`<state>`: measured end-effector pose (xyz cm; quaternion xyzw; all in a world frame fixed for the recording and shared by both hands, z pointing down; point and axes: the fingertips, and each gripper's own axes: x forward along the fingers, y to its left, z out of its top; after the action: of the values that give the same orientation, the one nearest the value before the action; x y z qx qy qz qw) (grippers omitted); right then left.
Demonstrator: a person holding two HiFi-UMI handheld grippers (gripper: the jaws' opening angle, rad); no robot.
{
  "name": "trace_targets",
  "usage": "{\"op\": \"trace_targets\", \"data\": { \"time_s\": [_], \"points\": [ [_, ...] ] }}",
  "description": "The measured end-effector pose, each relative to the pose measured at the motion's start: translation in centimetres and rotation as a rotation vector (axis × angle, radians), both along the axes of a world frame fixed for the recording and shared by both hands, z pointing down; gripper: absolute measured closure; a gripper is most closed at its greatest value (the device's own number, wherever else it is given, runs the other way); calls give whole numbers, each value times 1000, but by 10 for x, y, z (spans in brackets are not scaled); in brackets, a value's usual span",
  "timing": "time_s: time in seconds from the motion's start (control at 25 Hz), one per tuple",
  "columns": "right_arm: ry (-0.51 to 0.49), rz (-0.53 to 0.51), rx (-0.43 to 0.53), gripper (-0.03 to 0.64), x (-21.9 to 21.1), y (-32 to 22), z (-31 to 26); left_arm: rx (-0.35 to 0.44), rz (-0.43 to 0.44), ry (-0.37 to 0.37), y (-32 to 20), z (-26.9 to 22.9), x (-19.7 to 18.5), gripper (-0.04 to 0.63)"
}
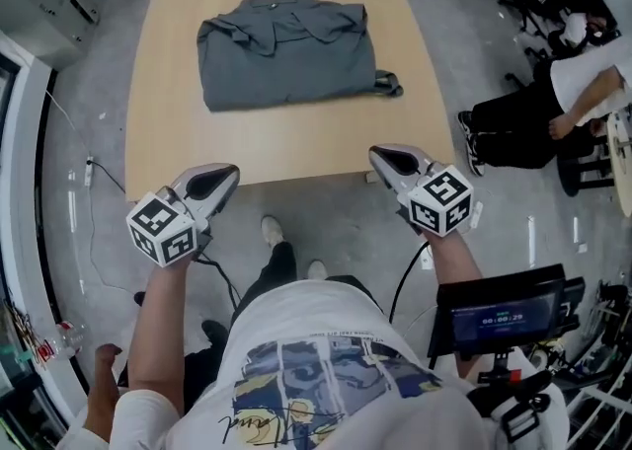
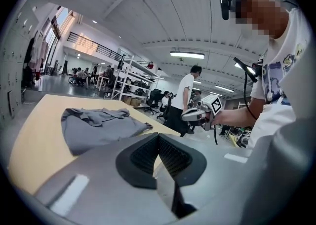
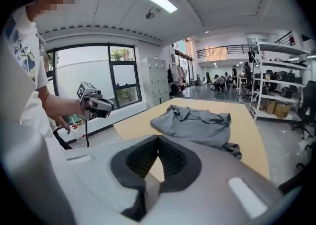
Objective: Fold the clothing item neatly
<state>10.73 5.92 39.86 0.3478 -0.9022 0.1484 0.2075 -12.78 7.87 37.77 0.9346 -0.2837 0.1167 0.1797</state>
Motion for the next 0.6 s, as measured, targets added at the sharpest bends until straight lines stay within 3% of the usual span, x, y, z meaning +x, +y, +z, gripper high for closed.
{"op": "trace_targets", "data": {
  "time_s": [0.24, 0.6],
  "points": [
    [9, -65, 44, 614, 4, 68, -8, 13, 28, 1, 69, -1, 44, 589],
    [-1, -143, 98, 614, -3, 171, -19, 19, -9, -9, 176, -9, 63, 589]
  ]
}}
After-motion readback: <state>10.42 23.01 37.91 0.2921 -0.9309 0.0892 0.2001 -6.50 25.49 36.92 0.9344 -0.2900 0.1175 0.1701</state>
